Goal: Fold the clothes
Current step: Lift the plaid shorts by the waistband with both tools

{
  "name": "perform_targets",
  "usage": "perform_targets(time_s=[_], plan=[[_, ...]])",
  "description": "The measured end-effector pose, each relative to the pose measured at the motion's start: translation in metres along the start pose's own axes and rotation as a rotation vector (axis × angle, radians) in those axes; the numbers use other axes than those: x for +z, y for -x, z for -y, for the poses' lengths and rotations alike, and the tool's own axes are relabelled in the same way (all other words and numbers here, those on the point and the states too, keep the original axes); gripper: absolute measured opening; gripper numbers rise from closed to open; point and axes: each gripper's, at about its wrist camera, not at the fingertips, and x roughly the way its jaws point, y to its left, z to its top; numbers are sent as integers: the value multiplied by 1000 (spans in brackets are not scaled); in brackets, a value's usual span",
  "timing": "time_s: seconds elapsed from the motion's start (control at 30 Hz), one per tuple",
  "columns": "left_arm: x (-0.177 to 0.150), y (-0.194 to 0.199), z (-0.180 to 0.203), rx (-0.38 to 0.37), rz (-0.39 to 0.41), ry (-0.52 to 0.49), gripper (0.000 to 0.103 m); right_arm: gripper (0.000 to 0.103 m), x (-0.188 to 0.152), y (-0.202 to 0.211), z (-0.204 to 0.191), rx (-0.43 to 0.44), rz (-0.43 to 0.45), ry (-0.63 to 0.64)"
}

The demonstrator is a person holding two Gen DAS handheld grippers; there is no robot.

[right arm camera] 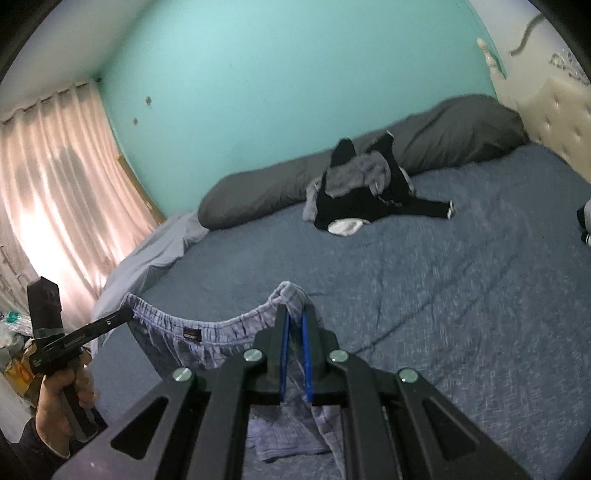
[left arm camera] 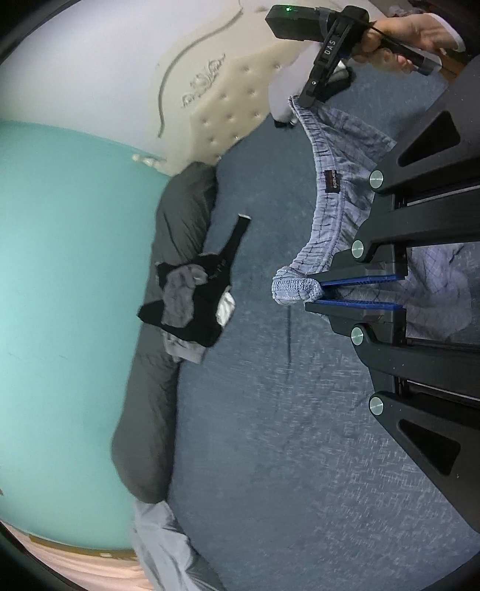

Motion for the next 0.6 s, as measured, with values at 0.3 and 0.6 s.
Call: perform_targets(time_s=[0.3, 0.6], plan=[[3, -93, -27, 48, -88, 30, 7, 6, 18, -93, 37, -78, -112, 13], [3, -171, -52, 74, -173, 36, 7, 6, 17, -176, 71, -157, -217, 12]])
